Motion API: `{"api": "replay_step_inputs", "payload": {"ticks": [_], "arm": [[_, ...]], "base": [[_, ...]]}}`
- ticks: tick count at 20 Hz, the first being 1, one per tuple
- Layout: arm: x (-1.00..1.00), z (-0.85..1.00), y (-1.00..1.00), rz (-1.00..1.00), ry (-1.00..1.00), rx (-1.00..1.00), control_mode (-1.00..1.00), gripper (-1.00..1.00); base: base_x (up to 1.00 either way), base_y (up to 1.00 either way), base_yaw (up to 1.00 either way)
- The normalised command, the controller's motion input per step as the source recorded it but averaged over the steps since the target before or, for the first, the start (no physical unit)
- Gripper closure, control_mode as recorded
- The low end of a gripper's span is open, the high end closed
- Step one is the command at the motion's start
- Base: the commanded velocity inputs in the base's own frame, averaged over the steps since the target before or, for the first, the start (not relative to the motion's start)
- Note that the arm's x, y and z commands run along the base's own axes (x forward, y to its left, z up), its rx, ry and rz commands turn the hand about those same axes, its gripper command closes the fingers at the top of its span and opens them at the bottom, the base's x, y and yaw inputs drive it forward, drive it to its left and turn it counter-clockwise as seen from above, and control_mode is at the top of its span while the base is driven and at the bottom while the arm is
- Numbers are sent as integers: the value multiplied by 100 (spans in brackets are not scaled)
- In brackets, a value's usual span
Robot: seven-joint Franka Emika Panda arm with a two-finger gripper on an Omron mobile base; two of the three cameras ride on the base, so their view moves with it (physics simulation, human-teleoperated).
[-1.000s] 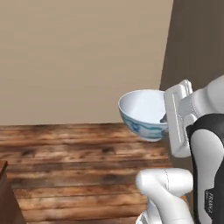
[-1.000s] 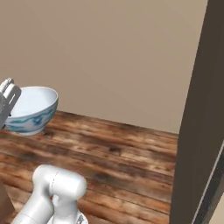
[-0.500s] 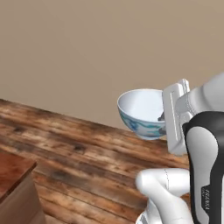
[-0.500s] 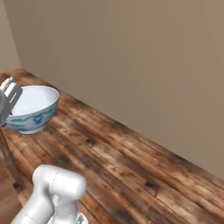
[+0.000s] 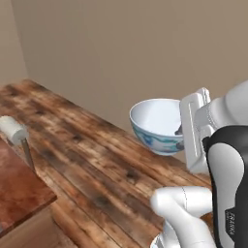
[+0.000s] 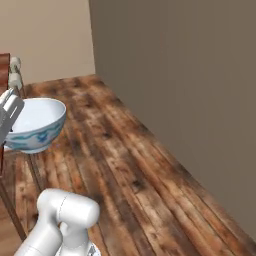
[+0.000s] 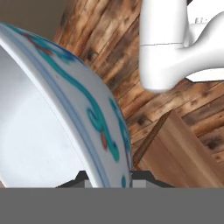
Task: Pick up the bowls from the cabinet and place each bowl in front of a stool on the dining counter.
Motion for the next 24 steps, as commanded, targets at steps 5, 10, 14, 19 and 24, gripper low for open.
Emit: {"api": "replay_step_inputs", "payload": {"ticks": [5,10,14,19,24], "arm": [[0,0,0,0,0,0,100,100],[0,0,0,0,0,0,100,100],[0,0,0,0,0,0,100,100],[0,0,0,0,0,0,100,100],[0,0,0,0,0,0,100,100]], "base": [[100,-62,48],[100,-77,44],[100,-70,47],[100,-66,48],[100,-58,50]]}}
